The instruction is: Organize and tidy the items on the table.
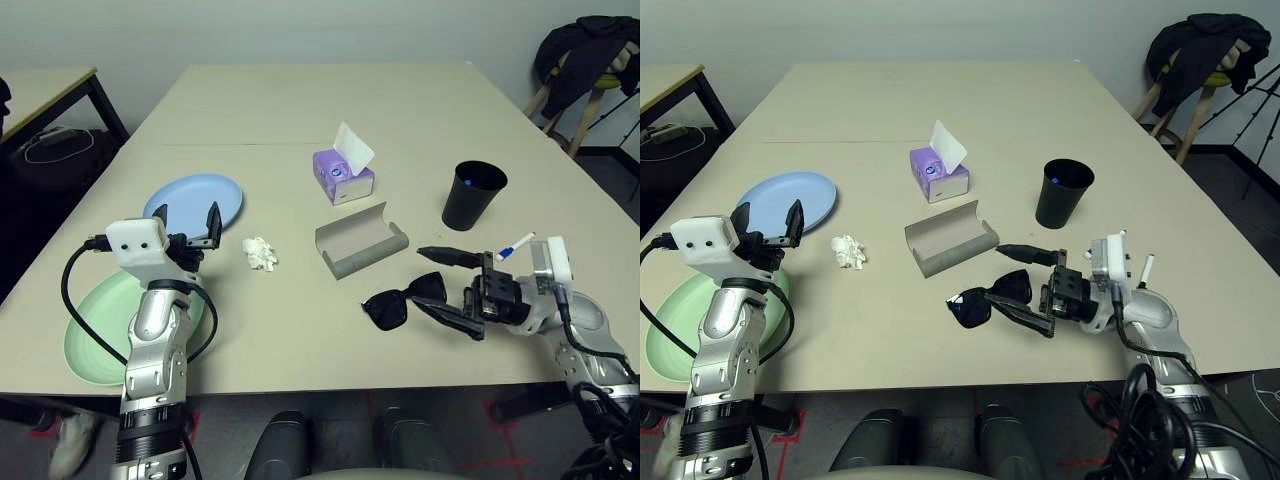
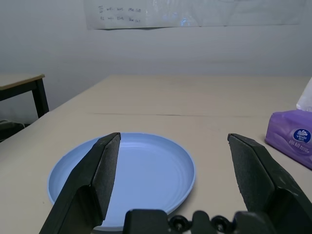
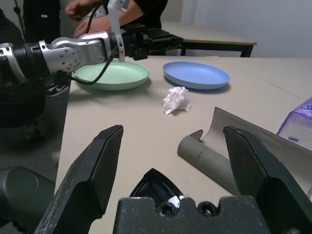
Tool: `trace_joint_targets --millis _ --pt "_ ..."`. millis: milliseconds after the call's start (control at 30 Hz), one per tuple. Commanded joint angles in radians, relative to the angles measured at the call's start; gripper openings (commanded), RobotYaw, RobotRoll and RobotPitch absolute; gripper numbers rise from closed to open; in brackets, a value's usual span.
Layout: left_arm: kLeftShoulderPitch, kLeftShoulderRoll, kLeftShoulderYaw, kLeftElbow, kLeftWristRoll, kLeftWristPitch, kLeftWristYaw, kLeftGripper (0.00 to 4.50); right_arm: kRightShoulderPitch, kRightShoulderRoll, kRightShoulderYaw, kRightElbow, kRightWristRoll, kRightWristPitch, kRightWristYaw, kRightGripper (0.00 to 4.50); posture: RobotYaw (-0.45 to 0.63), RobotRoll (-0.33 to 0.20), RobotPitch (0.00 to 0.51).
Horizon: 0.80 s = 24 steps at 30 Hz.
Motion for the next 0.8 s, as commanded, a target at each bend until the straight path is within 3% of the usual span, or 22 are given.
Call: trace_joint_targets --millis 33,500,667,800 --pt "-0.001 0.0 0.0 0.018 0.0 0.005 -0.003 4.46 -0.002 -0.009 -0.018 0.031 0.009 -0.022 0.016 4.5 0.03 0.0 0.001" --pt "-0.012 -0.007 0.011 0.003 -0.012 0.045 0.022 4.46 0.017 0.013 -0.017 0.095 0.004 -0.108 0.007 4.5 0.02 0.0 0.008" --pt "-0.058 0.014 0.012 -0.025 0.007 0.161 0.075 4.46 0.015 0.011 -0.009 0.103 -0.003 -0.118 0.016 4.5 0.02 0.0 0.01" --pt "-0.12 0.066 0.03 -0.083 -0.05 0.256 0.043 4.46 0.007 0.016 -0.005 0.108 -0.001 -0.116 0.012 4.5 0.03 0.0 0.012"
